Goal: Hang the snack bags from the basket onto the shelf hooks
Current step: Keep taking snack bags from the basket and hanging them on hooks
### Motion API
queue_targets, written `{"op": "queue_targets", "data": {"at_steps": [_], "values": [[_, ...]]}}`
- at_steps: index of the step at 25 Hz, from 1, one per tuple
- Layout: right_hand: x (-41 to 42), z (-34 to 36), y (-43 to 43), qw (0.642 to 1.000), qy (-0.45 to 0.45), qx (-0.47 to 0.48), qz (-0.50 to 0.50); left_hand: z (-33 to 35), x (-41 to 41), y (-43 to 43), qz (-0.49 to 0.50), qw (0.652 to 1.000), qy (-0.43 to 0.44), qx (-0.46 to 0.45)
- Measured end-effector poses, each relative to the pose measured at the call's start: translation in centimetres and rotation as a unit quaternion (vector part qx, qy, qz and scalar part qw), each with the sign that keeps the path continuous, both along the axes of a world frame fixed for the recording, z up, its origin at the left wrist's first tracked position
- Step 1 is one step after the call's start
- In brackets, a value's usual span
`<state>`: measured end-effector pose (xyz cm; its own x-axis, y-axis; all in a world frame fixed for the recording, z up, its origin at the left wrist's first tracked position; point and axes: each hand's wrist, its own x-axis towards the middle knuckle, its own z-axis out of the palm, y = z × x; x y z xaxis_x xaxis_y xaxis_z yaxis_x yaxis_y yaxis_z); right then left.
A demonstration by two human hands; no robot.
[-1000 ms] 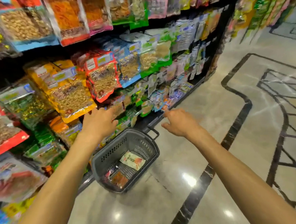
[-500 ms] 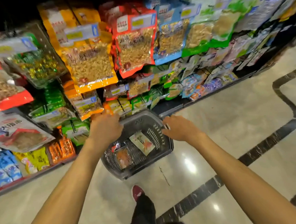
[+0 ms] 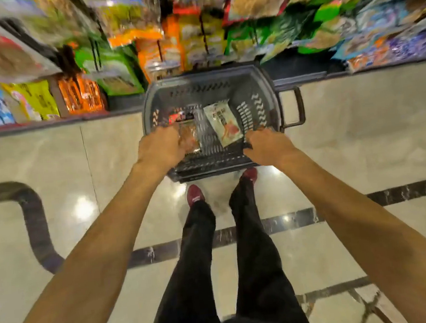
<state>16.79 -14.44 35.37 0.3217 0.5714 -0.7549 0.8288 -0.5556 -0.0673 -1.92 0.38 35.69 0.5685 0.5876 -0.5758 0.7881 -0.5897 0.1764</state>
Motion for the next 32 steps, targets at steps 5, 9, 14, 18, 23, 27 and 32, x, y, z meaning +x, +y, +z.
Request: {"op": "queue_targets", "data": {"at_steps": [5, 9, 14, 18, 23, 27, 32], "values": [[2.0, -14.3, 0.5, 0.999, 0.012, -0.036, 0.017, -14.1, 0.1, -0.5, 0.033, 0.997, 0.065, -0.022], [3.5, -24.8, 1.7, 0.998, 0.034, -0.058, 0.01, -25.4, 2.1, 0.5, -0.003, 0.992, 0.11, -0.056], [6.7, -35.5, 4.1, 0.997, 0.041, -0.064, -0.031, -36.7, 5.5, 2.6, 0.09, 0.987, 0.097, -0.089], [9.1, -43.1, 6.6, 0.992, 0.059, -0.077, -0.085, -45.1, 6.0, 4.1, 0.109, 0.981, 0.149, -0.063], [11.6, -53.1, 7.8, 0.968, 0.084, -0.082, -0.224, -52.9, 6.3, 5.0, 0.123, 0.978, 0.129, -0.107], [11.6, -56.1, 6.8, 0.965, 0.022, 0.021, -0.261, -56.3, 5.8, 3.9, 0.291, 0.945, 0.125, -0.087], [11.4, -57.2, 5.2, 0.89, 0.061, 0.05, -0.449, -57.6, 4.4, 2.9, 0.505, 0.838, 0.022, -0.206]]}}
